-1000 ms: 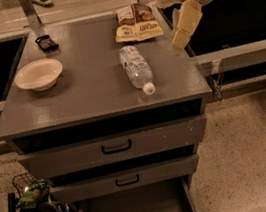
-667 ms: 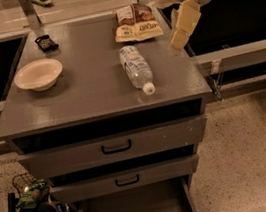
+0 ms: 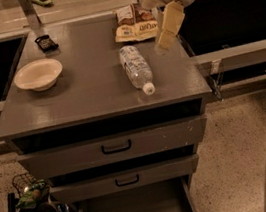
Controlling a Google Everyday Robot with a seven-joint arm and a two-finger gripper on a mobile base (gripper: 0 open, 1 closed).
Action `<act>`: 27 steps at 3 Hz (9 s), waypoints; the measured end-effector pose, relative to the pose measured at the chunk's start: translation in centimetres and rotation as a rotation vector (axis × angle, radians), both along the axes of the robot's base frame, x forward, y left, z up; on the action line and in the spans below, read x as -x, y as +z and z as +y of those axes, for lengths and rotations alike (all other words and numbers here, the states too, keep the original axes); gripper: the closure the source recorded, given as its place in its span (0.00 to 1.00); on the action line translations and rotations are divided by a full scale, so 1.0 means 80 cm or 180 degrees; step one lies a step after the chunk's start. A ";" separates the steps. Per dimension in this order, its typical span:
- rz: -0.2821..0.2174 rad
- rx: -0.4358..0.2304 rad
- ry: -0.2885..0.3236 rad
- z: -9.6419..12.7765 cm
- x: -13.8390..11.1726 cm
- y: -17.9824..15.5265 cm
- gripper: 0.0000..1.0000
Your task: Place blue plastic bottle into bottom drawer
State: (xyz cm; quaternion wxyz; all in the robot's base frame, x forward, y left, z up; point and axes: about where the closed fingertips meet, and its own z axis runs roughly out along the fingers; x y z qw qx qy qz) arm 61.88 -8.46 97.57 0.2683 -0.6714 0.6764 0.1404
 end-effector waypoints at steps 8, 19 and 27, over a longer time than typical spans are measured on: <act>0.0274 0.0626 -0.0150 0.055 -0.018 -0.072 0.00; 0.0758 0.1183 -0.0575 0.069 -0.090 -0.170 0.00; 0.0213 0.0941 -0.0209 0.079 -0.047 -0.108 1.00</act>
Offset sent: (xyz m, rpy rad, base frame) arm 0.0000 0.0071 -0.0126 -0.2656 -0.0391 -0.1262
